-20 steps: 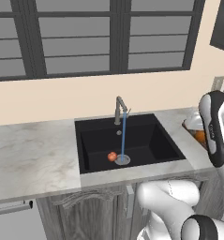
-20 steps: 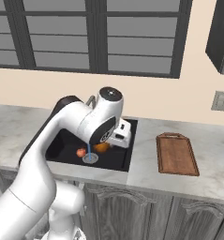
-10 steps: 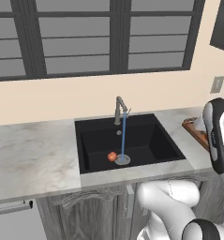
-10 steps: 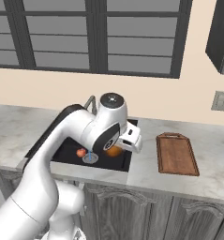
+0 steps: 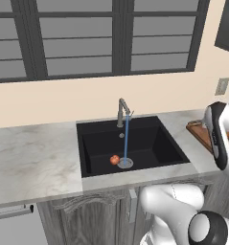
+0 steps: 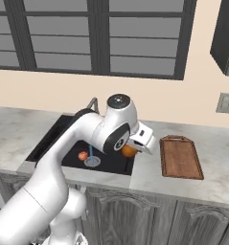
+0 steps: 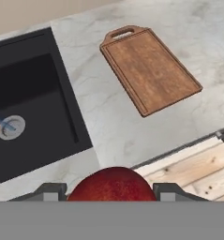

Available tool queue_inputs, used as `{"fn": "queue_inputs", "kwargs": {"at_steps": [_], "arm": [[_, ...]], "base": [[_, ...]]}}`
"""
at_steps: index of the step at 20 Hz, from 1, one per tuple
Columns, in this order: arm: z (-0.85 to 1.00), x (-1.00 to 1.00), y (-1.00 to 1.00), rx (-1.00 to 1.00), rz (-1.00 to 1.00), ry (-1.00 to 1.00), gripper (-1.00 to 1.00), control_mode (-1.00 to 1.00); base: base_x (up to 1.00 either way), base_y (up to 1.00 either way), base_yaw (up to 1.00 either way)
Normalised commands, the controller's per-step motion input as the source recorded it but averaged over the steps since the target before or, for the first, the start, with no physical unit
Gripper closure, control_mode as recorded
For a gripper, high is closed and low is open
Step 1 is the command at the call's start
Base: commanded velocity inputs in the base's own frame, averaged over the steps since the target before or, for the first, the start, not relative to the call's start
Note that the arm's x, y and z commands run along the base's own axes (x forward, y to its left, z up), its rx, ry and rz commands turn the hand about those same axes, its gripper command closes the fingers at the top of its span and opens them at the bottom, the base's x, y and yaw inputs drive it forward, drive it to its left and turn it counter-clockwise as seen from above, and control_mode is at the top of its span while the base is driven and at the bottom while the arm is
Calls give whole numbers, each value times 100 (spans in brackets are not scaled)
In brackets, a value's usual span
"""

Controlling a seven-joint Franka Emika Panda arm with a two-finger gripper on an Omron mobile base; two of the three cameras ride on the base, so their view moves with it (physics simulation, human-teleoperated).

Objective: Pick the mango, peach from the sink and place them on the cutting board to airdry. Then turn off the sink faucet.

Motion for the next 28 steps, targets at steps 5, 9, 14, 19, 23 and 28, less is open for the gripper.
{"fn": "queue_inputs", "kwargs": {"at_steps": [5, 9, 14, 19, 23, 28], "arm": [[0, 50, -43, 0, -7, 4, 100, -100], [0, 59, -48, 0, -3, 4, 100, -100], [-3, 39, -36, 1, 0, 4, 100, -100], [-18, 9, -8, 9, 0, 0, 100, -100], [-20, 27, -8, 8, 1, 0, 100, -100], [-18, 40, -19, 2, 0, 0, 100, -100]], "base": [[0, 0, 0], [0, 0, 0], [0, 0, 0], [0, 0, 0], [0, 0, 0], [0, 0, 0]]}}
